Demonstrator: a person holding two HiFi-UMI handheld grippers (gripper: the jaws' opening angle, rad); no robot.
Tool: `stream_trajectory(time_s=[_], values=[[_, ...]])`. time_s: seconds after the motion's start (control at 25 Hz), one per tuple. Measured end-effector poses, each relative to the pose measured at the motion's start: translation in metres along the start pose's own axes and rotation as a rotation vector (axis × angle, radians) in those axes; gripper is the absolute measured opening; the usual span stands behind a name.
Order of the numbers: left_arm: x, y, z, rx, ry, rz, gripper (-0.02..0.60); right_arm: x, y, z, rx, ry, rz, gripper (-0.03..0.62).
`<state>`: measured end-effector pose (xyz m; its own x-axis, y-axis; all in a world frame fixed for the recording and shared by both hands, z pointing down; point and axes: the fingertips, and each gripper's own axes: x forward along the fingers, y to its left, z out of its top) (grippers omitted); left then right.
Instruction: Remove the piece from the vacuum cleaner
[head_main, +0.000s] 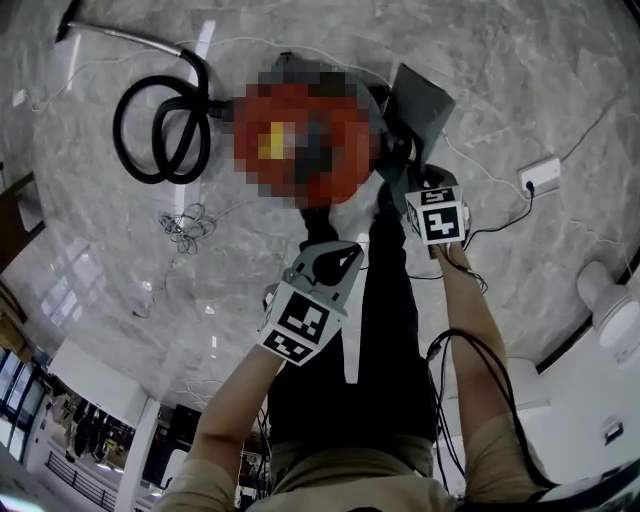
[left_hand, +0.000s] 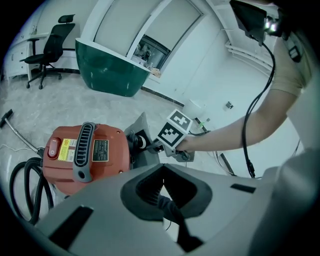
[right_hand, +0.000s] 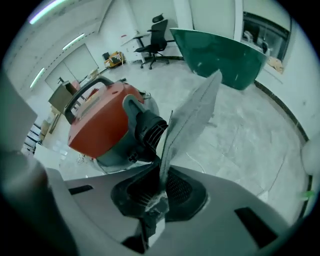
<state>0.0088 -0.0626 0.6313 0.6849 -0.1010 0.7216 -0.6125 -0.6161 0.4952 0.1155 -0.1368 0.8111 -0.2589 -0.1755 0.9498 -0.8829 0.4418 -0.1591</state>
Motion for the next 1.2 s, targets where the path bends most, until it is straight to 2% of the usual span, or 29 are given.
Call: stream_trajectory(time_s=[0.08, 0.12, 0.24, 0.32, 0.4, 0.44, 0.48, 0.52, 0.56, 0.6, 0.68, 0.72, 0.76, 0.8, 0.84, 0.88, 0.96, 1.0, 1.2], values=[[-0.001, 0.004, -0.001, 0.01, 0.008, 0.003, 0.003, 0.003, -0.001, 0.002, 0.047, -0.006, 0.001, 0.025], [-0.002, 0.005, -0.001, 0.012, 0.01, 0.006, 0.004, 0.004, -0.001, 0.002, 0.139, -0.015, 0.028, 0.025], [-0.004, 0.006, 0.0, 0.012, 0.006, 0.003, 0.004, 0.003, -0.004, 0.003, 0.563, -0.052, 0.152, 0.025], [-0.005, 0.007, -0.001, 0.013, 0.004, 0.003, 0.003, 0.004, -0.004, 0.002, 0.777, -0.079, 0.208, 0.026], [-0.005, 0.007, -0.003, 0.012, 0.004, 0.003, 0.003, 0.005, -0.004, 0.002, 1.031, -0.109, 0.3, 0.037], [-0.006, 0.007, -0.003, 0.012, 0.004, 0.004, 0.003, 0.005, -0.003, 0.002, 1.132, -0.121, 0.345, 0.041], [-0.006, 0.007, -0.004, 0.012, 0.005, 0.004, 0.003, 0.005, -0.003, 0.003, 1.179, -0.127, 0.373, 0.041], [-0.007, 0.007, -0.006, 0.013, 0.007, 0.005, 0.003, 0.006, -0.003, 0.003, 1.164, -0.12, 0.379, 0.041], [-0.007, 0.008, -0.007, 0.015, 0.008, 0.007, 0.004, 0.006, -0.004, 0.003, 1.076, -0.098, 0.357, 0.041], [-0.008, 0.008, -0.008, 0.019, 0.007, 0.008, 0.003, 0.005, -0.005, 0.002, 0.91, -0.06, 0.301, 0.041], [-0.011, 0.011, -0.01, 0.023, 0.003, 0.007, 0.003, 0.005, -0.008, 0.0, 0.466, 0.03, 0.121, 0.023], [-0.013, 0.013, -0.012, 0.02, 0.003, 0.009, 0.003, 0.005, -0.01, 0.0, 0.295, 0.057, 0.042, 0.02], [-0.014, 0.017, -0.015, 0.017, 0.006, 0.013, 0.003, 0.006, -0.012, -0.001, 0.195, 0.067, -0.009, 0.018], [-0.015, 0.019, -0.017, 0.014, 0.01, 0.017, 0.004, 0.007, -0.015, -0.002, 0.152, 0.066, -0.036, 0.018], [-0.015, 0.02, -0.018, 0.012, 0.012, 0.019, 0.003, 0.008, -0.018, -0.003, 0.155, 0.059, -0.041, 0.018], [-0.015, 0.02, -0.019, 0.011, 0.013, 0.018, 0.003, 0.008, -0.021, -0.003, 0.218, 0.045, -0.018, 0.018], [-0.014, 0.019, -0.018, 0.012, 0.012, 0.01, 0.004, 0.009, -0.024, -0.003, 0.486, 0.005, 0.094, 0.02], [-0.013, 0.019, -0.017, 0.013, 0.011, 0.008, 0.003, 0.008, -0.023, -0.002, 0.586, -0.008, 0.137, 0.023], [-0.007, 0.01, -0.013, 0.018, 0.005, 0.0, 0.004, 0.008, -0.024, -0.003, 0.802, -0.042, 0.257, 0.029]])
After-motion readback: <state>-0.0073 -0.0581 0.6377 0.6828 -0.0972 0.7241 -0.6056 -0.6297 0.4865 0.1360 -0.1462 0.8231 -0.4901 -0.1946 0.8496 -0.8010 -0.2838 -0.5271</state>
